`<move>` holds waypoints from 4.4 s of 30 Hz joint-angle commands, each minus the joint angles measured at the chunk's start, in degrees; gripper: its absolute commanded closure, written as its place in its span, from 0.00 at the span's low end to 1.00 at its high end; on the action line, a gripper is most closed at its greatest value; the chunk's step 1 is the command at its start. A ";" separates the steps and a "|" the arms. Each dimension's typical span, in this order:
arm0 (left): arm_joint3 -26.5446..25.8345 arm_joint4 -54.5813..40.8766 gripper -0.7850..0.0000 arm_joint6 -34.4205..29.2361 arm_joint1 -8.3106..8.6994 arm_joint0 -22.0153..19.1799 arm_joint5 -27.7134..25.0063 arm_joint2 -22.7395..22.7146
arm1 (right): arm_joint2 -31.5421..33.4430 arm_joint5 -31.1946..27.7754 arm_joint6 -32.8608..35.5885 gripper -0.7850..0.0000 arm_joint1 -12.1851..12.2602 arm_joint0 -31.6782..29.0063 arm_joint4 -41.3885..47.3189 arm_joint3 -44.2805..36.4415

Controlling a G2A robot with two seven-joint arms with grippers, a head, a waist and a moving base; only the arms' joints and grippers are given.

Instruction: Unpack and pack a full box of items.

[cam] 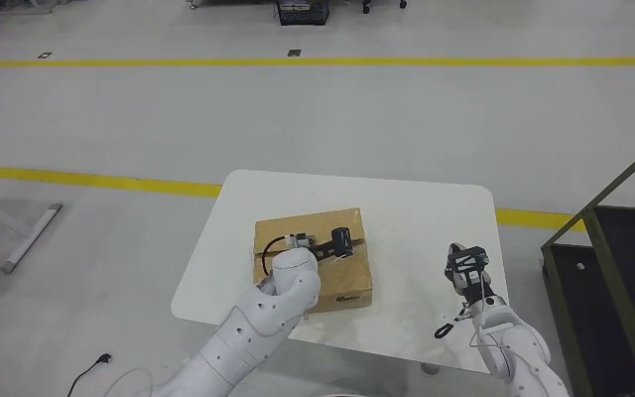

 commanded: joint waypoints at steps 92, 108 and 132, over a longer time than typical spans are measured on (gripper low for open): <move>44.99 -8.74 0.00 17.04 -18.84 -26.96 14.18 9.26 | 3.88 1.44 0.85 1.00 -0.06 -4.05 2.60 -4.13; 21.99 -8.57 0.00 10.07 -13.25 -18.40 12.34 -0.70 | 3.94 0.59 0.16 1.00 -0.13 -5.12 3.66 -7.63; -33.56 -9.90 0.00 0.65 -3.90 21.26 -3.47 -24.58 | -7.76 -7.08 5.20 1.00 -0.35 9.80 -9.11 -2.60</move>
